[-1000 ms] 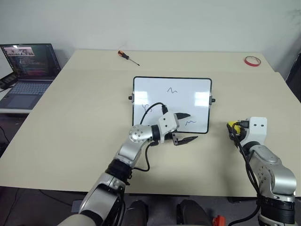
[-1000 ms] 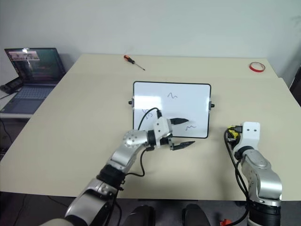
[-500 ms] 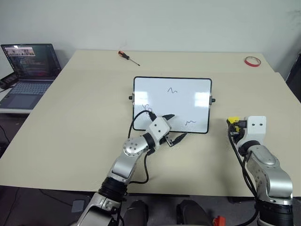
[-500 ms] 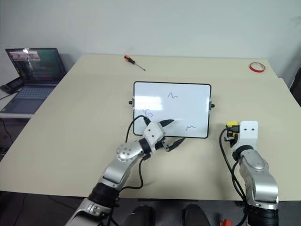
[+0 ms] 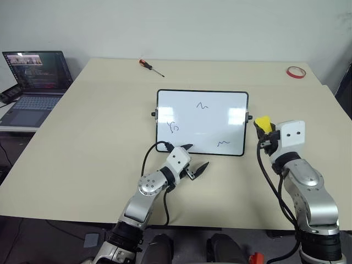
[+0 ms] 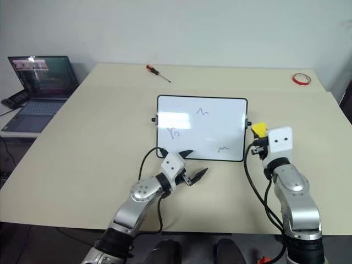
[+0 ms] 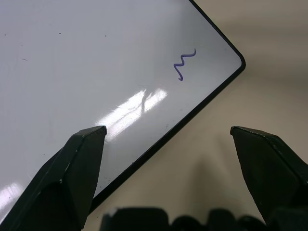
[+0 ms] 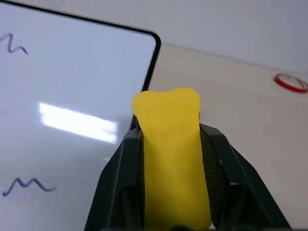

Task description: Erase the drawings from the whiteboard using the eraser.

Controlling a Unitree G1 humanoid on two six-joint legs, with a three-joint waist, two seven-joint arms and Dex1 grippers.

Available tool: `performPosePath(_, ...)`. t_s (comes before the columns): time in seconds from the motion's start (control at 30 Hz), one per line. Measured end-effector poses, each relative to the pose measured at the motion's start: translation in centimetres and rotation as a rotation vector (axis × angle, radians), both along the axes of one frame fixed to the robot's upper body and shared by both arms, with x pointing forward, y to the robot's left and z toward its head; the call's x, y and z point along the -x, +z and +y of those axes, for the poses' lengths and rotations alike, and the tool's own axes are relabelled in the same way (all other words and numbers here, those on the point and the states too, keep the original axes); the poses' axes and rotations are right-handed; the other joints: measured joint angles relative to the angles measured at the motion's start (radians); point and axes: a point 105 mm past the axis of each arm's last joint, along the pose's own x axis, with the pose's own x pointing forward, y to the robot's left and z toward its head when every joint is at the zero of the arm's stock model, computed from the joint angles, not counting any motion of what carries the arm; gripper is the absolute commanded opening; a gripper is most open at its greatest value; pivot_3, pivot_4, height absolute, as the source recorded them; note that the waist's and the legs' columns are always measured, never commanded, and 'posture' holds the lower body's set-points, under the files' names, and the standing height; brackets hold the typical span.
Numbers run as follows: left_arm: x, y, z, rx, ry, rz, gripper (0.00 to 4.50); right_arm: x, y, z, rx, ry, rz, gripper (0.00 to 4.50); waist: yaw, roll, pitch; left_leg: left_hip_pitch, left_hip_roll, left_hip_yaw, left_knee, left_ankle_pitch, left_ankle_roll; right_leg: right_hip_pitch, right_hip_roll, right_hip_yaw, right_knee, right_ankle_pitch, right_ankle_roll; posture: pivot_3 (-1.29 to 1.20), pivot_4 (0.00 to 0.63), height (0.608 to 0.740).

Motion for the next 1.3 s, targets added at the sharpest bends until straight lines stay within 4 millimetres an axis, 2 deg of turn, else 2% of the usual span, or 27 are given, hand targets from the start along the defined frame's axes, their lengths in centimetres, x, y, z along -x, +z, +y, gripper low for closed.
performPosePath(0.1,0.0,0.2,-0.1,0.006,-0.002,-0.008,4.5,-0.2,0.3,0.8,0.006,0.031,-0.011,1.2,0.0,0.0,0.0,0.0,0.0,0.0,0.0,0.0,0.0,0.0,0.0,0.0,0.0,0.0,0.0,0.0,0.15,0.74)
performPosePath(0.27,-0.4,1.2,-0.7,0.02,-0.014,-0.041,4.5,-0.2,0.6,4.4,0.036,0.163,-0.042,1.2,-0.001,0.0,0.0,0.0,0.0,0.0,0.0,0.0,0.0,0.0,0.0,0.0,0.0,0.0,0.0,0.0,0.15,0.74)
performPosePath(0.37,-0.7,1.6,-0.7,0.019,-0.014,-0.055,4.5,-0.3,-0.5,6.0,0.053,0.218,-0.022,1.2,-0.001,0.0,0.0,0.0,0.0,0.0,0.0,0.0,0.0,0.0,0.0,0.0,0.0,0.0,0.0,0.0,0.15,0.74)
performPosePath(0.5,-0.8,1.4,-0.3,0.007,-0.009,-0.056,4.5,-0.2,-3.1,8.1,0.1,0.312,0.045,1.2,0.0,0.0,0.0,0.0,0.0,0.0,0.0,0.0,0.0,0.0,0.0,0.0,0.0,0.0,0.0,0.0,0.15,0.74)
performPosePath(0.63,-0.5,1.0,0.3,-0.003,0.002,-0.049,4.5,-0.5,-3.7,8.3,0.118,0.322,0.05,1.2,-0.002,0.0,0.0,0.0,0.0,0.0,0.0,0.0,0.0,0.0,0.0,0.0,-0.001,0.0,0.0,0.0,0.15,0.74)
performPosePath(0.77,0.2,-0.2,0.9,-0.012,0.015,-0.006,4.5,-1.3,-5.1,7.4,0.152,0.277,0.093,1.2,0.0,0.0,0.0,0.001,0.0,-0.001,0.0,0.0,0.0,0.0,0.0,0.0,0.0,0.0,0.0,0.0,0.15,0.74)
performPosePath(0.97,0.4,1.0,0.5,0.002,0.006,-0.039,4.5,-1.6,-6.1,7.0,0.167,0.255,0.111,1.2,0.0,0.0,0.0,0.003,0.0,-0.001,0.0,0.0,0.0,0.002,0.0,0.0,-0.001,0.0,0.0,0.0,0.15,0.74)
performPosePath(1.3,0.5,1.0,0.4,-0.002,0.002,-0.026,4.5,-0.1,-7.8,7.5,0.23,0.335,0.17,1.2,0.0,0.0,0.0,0.005,0.0,-0.001,0.0,0.0,0.0,0.004,0.0,0.0,0.0,0.0,0.0,0.0,0.15,0.74)
